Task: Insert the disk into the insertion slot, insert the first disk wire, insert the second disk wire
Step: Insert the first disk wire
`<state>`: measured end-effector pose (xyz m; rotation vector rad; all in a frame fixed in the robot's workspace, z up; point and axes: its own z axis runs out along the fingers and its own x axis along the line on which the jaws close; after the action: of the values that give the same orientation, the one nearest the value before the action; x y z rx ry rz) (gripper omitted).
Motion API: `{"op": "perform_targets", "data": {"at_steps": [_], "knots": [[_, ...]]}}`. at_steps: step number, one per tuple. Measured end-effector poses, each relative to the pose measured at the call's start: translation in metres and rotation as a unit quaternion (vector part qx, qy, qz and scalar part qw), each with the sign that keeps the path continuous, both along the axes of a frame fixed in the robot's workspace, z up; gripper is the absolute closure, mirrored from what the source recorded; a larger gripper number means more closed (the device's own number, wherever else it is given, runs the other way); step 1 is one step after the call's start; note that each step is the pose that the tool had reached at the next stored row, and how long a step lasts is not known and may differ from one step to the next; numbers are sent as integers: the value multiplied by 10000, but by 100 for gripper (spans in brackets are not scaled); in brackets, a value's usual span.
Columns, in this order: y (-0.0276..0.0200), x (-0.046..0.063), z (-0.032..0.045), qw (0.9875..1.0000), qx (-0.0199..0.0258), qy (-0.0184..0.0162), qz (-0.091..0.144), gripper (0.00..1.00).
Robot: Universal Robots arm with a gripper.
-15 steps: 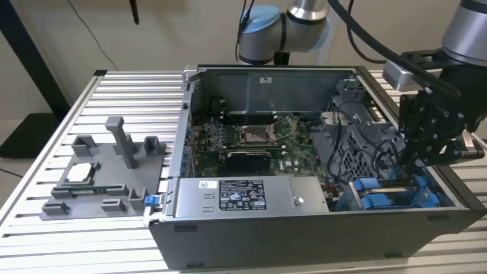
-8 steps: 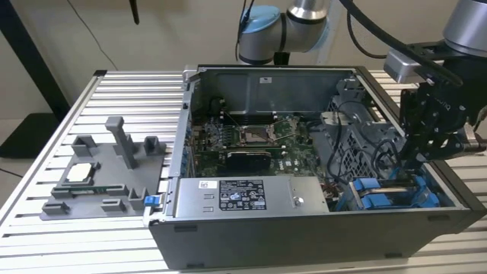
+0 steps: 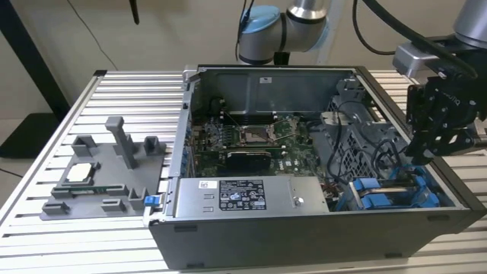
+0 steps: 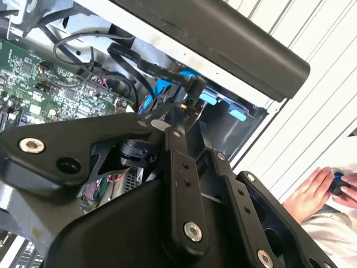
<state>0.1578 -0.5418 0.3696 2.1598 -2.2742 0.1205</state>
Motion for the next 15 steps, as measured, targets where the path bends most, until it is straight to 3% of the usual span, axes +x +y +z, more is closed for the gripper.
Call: {"op": "perform_targets", "data": {"at_steps": [7, 10, 12, 13, 15], "knots": [[-1, 168, 4, 10000, 1, 86, 21, 0], [-2, 200, 4, 10000, 18, 91, 26, 0], [-9, 229, 4, 9999, 142, 92, 27, 0], [-18, 252, 4, 9995, 285, 92, 28, 0], [-38, 272, 4, 9991, 410, 96, 29, 0]]}}
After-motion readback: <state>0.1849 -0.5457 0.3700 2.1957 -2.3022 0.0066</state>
